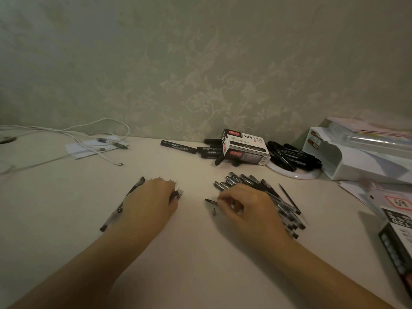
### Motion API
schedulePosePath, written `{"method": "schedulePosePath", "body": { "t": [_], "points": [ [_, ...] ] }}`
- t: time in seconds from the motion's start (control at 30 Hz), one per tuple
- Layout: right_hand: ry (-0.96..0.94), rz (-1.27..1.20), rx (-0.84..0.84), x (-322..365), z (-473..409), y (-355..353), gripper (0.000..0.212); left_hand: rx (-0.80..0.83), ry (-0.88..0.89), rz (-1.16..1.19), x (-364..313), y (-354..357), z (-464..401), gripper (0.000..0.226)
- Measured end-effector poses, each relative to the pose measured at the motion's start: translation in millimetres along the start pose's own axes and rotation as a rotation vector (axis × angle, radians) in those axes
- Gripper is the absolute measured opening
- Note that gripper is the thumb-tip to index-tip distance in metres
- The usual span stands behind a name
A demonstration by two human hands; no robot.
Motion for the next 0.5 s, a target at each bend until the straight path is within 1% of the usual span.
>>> {"method": "schedulePosePath", "body": {
  "t": [0.07,0.13,0.2,0.23,0.3,0.33,0.4,0.5],
  "points": [
    [0.011,-0.015,-0.010,-1,-1,-1,0.007,-0.032,-0.005,0.029,2,-2,0,0.022],
    [0.062,-0.116,-0.041,-5,-1,-4,0.009,-0.132,0.021,0.131,2,-14,2,0.017],
    [0.196,-0.380,-0.043,-14,1,-3,0.009,-0.232,0.091,0.372,-5,-28,9,0.009],
    [0.265,-0.546,-0.006,-17,1,3,0.008,-0.252,0.139,0.505,-12,-33,13,0.008],
    [0.333,-0.814,0.111,-14,2,18,0.015,-0.236,0.228,0.716,-30,-36,21,0.006],
    [0.339,-0.901,0.161,-11,3,23,0.019,-0.208,0.262,0.764,-39,-33,25,0.005],
    [0.343,-0.990,0.192,-8,5,28,0.020,-0.171,0.294,0.781,-50,-25,28,0.004],
    [0.388,-1.005,0.160,-15,7,29,0.022,-0.165,0.304,0.776,-48,-20,25,0.003]
  ]
}}
Point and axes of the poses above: each hand's wrist, its own z-axis away from the middle knuckle, its own y-axis out of the palm, x = y × z, the point moved 9 cm from there along -z, towards the middle knuckle, and after that the axes turned 5 degrees about x, right-handed, at the moved point
